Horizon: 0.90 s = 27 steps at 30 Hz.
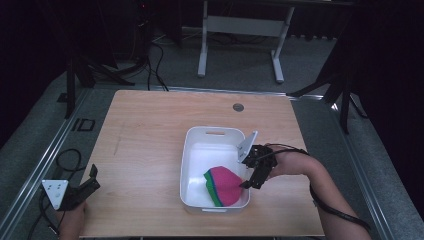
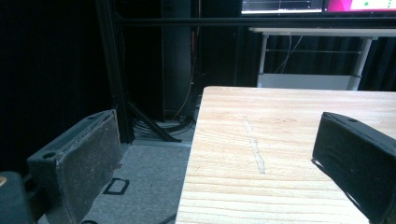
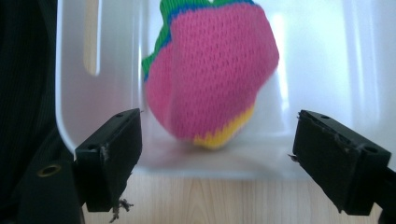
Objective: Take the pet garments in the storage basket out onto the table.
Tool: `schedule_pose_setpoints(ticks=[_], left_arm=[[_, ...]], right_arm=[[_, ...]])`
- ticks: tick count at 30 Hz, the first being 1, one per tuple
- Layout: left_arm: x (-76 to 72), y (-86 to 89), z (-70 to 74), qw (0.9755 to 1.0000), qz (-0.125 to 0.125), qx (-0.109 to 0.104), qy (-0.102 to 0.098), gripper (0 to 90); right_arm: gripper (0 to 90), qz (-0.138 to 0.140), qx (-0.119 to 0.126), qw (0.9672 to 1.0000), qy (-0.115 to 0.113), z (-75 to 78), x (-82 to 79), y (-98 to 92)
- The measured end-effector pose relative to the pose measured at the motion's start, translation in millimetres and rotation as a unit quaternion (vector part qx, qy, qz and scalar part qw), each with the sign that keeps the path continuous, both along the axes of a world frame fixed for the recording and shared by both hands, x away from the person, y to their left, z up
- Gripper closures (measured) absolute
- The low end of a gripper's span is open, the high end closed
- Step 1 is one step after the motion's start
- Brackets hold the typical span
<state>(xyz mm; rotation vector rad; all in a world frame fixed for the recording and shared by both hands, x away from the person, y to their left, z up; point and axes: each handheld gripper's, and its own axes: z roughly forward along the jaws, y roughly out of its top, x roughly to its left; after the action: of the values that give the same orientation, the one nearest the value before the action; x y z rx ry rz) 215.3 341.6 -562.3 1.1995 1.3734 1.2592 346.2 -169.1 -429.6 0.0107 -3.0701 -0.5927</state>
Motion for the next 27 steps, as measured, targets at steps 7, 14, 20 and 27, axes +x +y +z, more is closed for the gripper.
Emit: schedule_pose_setpoints(ticks=[7, 14, 20, 27], left_arm=[[0.2, 0.2, -0.1, 1.0, 0.0, -0.001, -0.001, 1.8], [0.2, 0.6, -0.1, 1.0, -0.001, -0.002, 0.0, 1.8], [0.2, 0.6, 0.0, 1.0, -0.002, -0.002, 0.0, 1.8], [0.3, 0.3, -0.1, 1.0, -0.001, -0.001, 0.001, 1.8]], right_arm=[[15.6, 0.015, -0.029, 0.9994, 0.006, -16.2, 2.6, 21.3], [15.6, 0.027, -0.05, 0.9984, 0.009, -33.7, 1.7, 42.5], [18.2, 0.032, -0.064, 0.9974, 0.012, -43.9, 0.4, 54.0], [44.6, 0.027, -0.089, 0.9956, -0.012, -50.4, -1.2, 61.5]])
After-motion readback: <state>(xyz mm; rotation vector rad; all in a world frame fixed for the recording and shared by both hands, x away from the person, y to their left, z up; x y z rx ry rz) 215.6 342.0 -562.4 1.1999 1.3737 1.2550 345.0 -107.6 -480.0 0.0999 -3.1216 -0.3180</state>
